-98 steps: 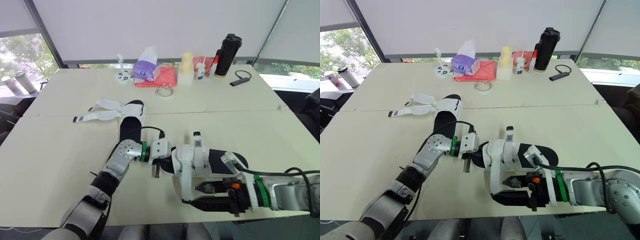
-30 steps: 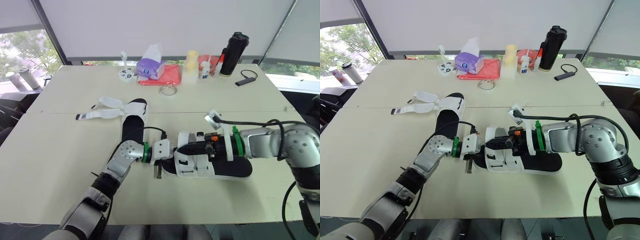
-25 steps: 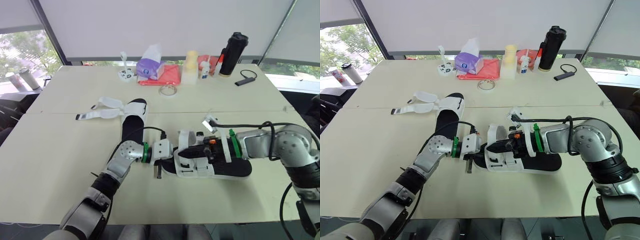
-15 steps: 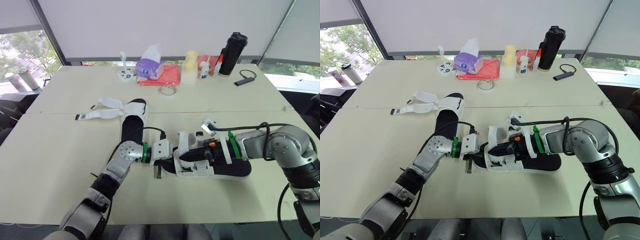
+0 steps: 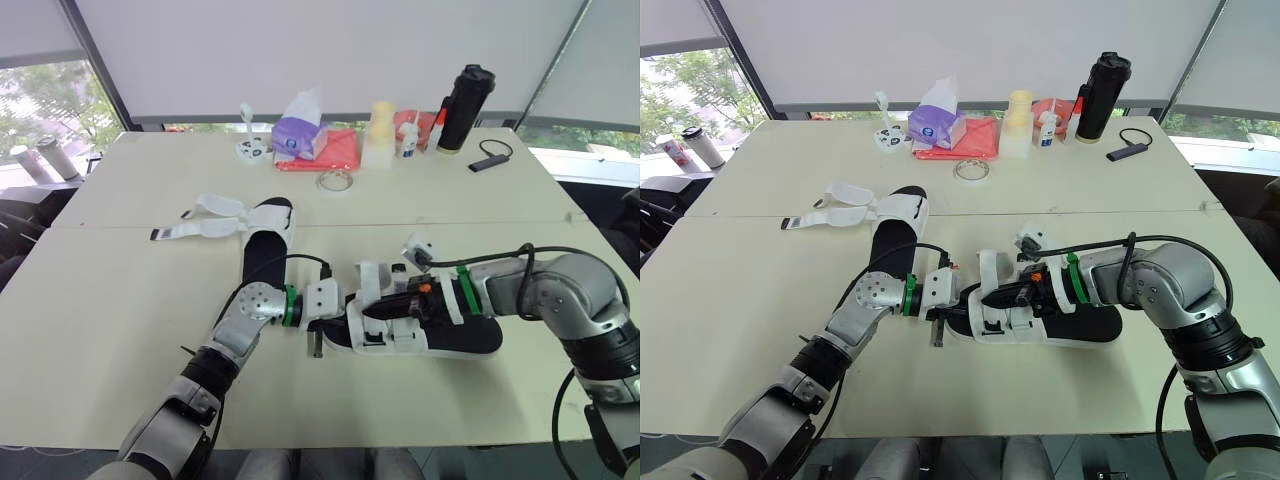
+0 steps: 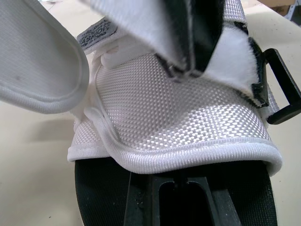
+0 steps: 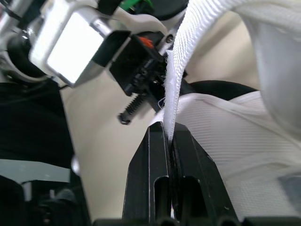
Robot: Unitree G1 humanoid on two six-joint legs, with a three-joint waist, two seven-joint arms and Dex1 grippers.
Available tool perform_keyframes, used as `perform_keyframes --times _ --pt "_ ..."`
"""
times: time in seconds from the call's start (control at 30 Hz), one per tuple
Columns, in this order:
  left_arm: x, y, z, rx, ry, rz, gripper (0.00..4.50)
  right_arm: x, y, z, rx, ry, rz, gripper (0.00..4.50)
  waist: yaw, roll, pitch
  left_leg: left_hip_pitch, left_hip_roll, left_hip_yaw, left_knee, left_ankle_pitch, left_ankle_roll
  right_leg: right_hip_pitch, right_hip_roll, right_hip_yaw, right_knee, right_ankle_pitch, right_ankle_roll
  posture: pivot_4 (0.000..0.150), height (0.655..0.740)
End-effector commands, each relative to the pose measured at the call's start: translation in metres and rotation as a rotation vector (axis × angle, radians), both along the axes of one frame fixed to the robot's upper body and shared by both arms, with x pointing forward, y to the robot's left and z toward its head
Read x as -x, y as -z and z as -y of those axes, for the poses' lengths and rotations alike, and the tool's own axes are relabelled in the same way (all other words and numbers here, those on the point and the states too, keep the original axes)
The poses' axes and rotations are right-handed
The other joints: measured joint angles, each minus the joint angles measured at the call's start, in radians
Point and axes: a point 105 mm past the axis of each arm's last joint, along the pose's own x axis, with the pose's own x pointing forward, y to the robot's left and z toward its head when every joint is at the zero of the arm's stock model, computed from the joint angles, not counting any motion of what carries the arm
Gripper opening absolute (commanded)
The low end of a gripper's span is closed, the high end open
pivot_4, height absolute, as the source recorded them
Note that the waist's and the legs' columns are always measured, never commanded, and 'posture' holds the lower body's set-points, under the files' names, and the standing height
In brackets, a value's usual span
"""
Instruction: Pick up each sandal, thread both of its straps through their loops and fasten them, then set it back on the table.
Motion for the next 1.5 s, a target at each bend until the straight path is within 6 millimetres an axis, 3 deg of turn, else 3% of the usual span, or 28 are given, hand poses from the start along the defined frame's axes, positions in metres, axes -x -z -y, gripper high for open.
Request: perform_keyframes --times 0.03,0.33,0.47,0.63,1.03,1.17,1.33,1.5 --pt "0.002 0.036 -0.015 -0.13 -0.04 -0.091 0.0 0.006 0.007 -0.003 0.042 -0.052 0.024 0.04 0.0 0.0 0.0 0.0 0.0 0.0 0.0 0.0 0.0 0.0 0.0 0.0 0.0 0.0 0.0 0.15 0.7296" --pt "0.002 0.036 -0.016 -0.133 -0.042 -0.089 0.0 0.011 0.001 -0.007 0.01 -0.1 0.021 0.04 0.0 0.0 0.0 0.0 0.0 0.0 0.0 0.0 0.0 0.0 0.0 0.0 0.0 0.0 0.0 0.15 0.7296" --pt "0.002 0.036 -0.016 -0.133 -0.04 -0.089 0.0 0.012 0.004 -0.006 0.037 -0.117 0.031 0.04 0.0 0.0 0.0 0.0 0.0 0.0 0.0 0.0 0.0 0.0 0.0 0.0 0.0 0.0 0.001 0.15 0.7296" --pt "0.003 0.036 -0.015 -0.133 -0.035 -0.085 0.0 0.028 0.007 -0.008 0.083 -0.206 0.068 0.04 0.001 0.0 0.0 0.0 0.0 0.0 0.0 0.0 0.0 0.0 0.0 0.0 0.001 0.0 0.001 0.15 0.7296" --pt "0.003 0.036 -0.013 -0.133 -0.032 -0.085 0.0 0.029 0.016 -0.006 0.131 -0.206 0.13 0.04 0.0 0.0 -0.001 0.001 0.0 0.0 0.001 0.0 0.0 0.0 0.0 0.0 0.001 0.0 0.001 0.15 0.7296" --pt "0.003 0.036 -0.013 -0.133 -0.031 -0.086 0.0 0.033 0.014 -0.006 0.133 -0.231 0.139 1.8 0.0 0.0 -0.001 0.001 0.0 0.0 0.001 0.0 0.0 0.0 0.0 0.0 0.001 0.0 0.001 0.15 0.7296" --pt "0.003 0.036 -0.013 -0.135 -0.033 -0.086 0.0 0.035 -0.007 -0.002 0.144 -0.226 0.192 4.31 0.0 0.0 -0.001 0.001 0.0 0.0 0.002 0.0 0.0 0.0 0.0 0.0 0.001 0.0 0.001 0.15 0.7296" --pt "0.003 0.036 -0.013 -0.134 -0.033 -0.086 0.0 0.048 -0.026 0.005 0.144 -0.249 0.217 4.44 0.001 0.0 -0.001 0.001 0.0 0.0 0.002 0.0 0.0 0.001 0.0 0.0 0.001 0.0 -0.001 0.15 0.7296"
